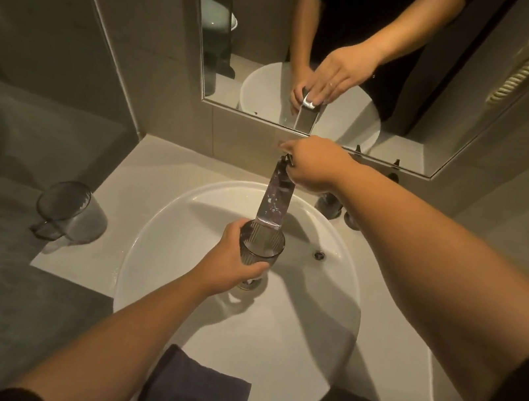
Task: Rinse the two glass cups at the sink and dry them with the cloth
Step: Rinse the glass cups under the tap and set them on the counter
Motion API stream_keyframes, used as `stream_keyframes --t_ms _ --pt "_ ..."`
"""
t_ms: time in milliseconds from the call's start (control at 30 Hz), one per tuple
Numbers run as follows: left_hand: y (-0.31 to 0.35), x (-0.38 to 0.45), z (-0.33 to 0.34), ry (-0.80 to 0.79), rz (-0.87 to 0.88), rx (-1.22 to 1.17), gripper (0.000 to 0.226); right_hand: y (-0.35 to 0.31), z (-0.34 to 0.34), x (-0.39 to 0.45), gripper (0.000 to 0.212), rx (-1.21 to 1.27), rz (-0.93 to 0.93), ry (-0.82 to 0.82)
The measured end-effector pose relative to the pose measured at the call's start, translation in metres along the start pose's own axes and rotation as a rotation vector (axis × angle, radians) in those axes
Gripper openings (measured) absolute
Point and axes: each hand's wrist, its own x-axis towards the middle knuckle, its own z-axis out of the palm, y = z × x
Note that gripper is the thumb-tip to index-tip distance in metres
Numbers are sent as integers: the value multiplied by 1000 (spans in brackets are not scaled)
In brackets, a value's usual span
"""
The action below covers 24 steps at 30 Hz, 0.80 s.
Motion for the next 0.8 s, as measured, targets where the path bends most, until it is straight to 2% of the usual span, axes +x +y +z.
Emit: stream_keyframes --t_ms 200,367,700,800 --pt "-5 -3 -7 11 6 11 78 -2 1 0 41 0 23 -7" --pt "-5 0 -10 -6 33 42 82 -3 0 -3 51 48 50 -10" --pt "-8 1 -8 -37 57 25 82 -3 3 -4 52 97 71 -3" --pt "-10 5 -8 -52 -8 -76 75 -1 10 -7 45 262 87 17"
